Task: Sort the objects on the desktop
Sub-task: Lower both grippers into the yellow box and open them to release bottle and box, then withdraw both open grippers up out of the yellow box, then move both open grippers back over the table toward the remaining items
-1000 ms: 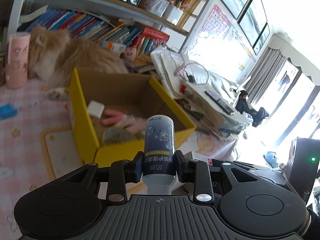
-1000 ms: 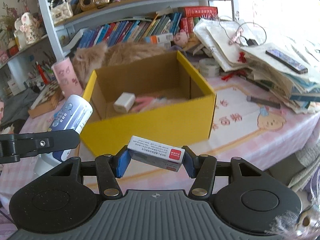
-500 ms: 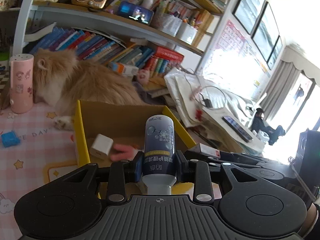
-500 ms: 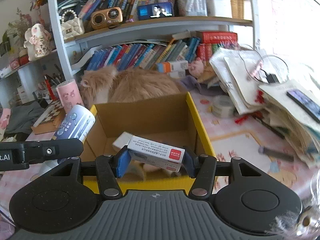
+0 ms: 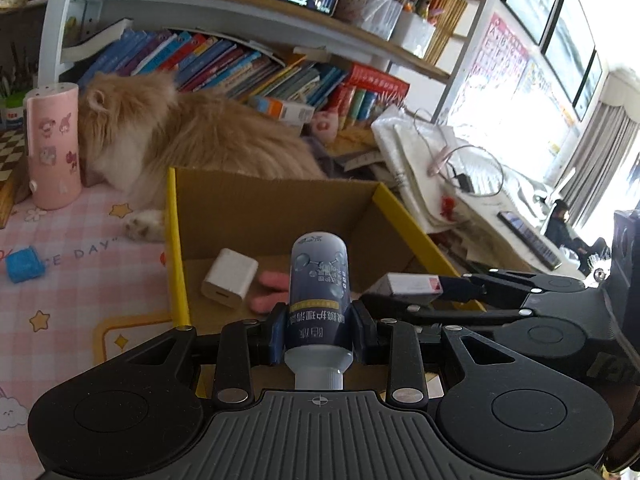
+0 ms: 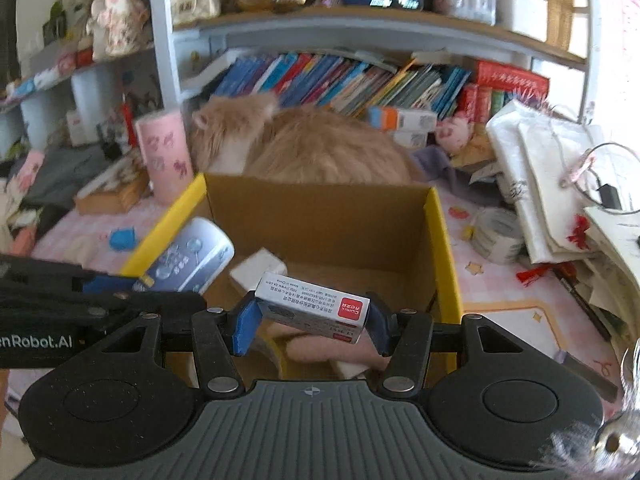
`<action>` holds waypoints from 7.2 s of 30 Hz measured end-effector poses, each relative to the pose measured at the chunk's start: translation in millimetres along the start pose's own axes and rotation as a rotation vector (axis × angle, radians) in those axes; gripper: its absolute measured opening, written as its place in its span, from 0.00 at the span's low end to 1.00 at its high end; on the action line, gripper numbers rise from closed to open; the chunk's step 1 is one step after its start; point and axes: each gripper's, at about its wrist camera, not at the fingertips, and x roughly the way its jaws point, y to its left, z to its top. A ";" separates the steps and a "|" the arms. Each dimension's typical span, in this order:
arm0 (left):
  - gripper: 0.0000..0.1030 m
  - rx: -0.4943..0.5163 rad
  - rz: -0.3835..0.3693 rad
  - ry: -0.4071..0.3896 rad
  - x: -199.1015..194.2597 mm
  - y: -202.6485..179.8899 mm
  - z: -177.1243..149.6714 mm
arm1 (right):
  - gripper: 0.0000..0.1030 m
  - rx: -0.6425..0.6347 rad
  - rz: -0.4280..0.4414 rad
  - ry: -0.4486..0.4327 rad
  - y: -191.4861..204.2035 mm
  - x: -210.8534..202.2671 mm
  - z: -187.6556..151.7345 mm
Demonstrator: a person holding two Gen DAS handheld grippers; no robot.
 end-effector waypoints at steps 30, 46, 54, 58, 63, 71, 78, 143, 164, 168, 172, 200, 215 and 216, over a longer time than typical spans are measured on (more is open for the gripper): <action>0.27 0.034 0.087 0.009 3.7 -5.2 -10.9 | 0.51 0.114 0.110 0.203 -27.0 39.7 -16.0; 0.58 0.020 0.155 -0.121 -22.6 -15.3 -19.0 | 0.58 0.143 0.064 0.031 -14.1 -2.1 -13.6; 0.70 0.054 0.167 -0.143 -38.3 -19.0 -28.4 | 0.58 0.156 0.023 -0.043 -13.0 -21.6 -17.3; 0.72 0.097 0.152 -0.145 -48.0 -21.5 -33.2 | 0.58 0.162 -0.010 -0.056 -11.7 -28.4 -21.7; 0.76 0.143 0.135 -0.164 -61.0 -19.2 -37.6 | 0.58 0.199 -0.054 -0.083 -3.6 -41.2 -29.4; 0.78 0.161 0.097 -0.153 -77.0 -4.8 -45.3 | 0.58 0.253 -0.140 -0.100 17.2 -63.3 -46.0; 0.78 0.158 0.068 -0.136 -92.3 10.9 -54.9 | 0.58 0.276 -0.199 -0.075 34.9 -74.4 -61.7; 0.85 0.076 0.213 -0.060 -220.2 122.7 -123.6 | 0.60 0.077 0.014 0.103 241.7 -65.3 -99.0; 0.85 -0.014 0.266 -0.042 -213.1 142.4 -119.8 | 0.60 -0.037 0.080 0.122 259.0 -47.0 -90.6; 0.85 -0.004 0.289 -0.044 -206.9 146.0 -113.6 | 0.60 -0.031 0.095 0.124 255.4 -33.7 -80.5; 0.85 -0.015 0.306 -0.026 -196.8 153.6 -108.2 | 0.60 -0.046 0.117 0.128 256.0 -19.6 -70.7; 0.85 -0.068 0.424 -0.054 -132.0 198.3 -39.0 | 0.60 -0.083 0.183 0.104 229.8 74.1 -0.9; 0.85 -0.130 0.471 -0.018 -102.7 226.3 -23.7 | 0.62 -0.044 0.165 0.098 220.8 113.5 25.2; 0.85 -0.136 0.474 -0.014 -99.9 229.3 -22.8 | 0.62 -0.034 0.160 0.095 219.8 116.2 27.6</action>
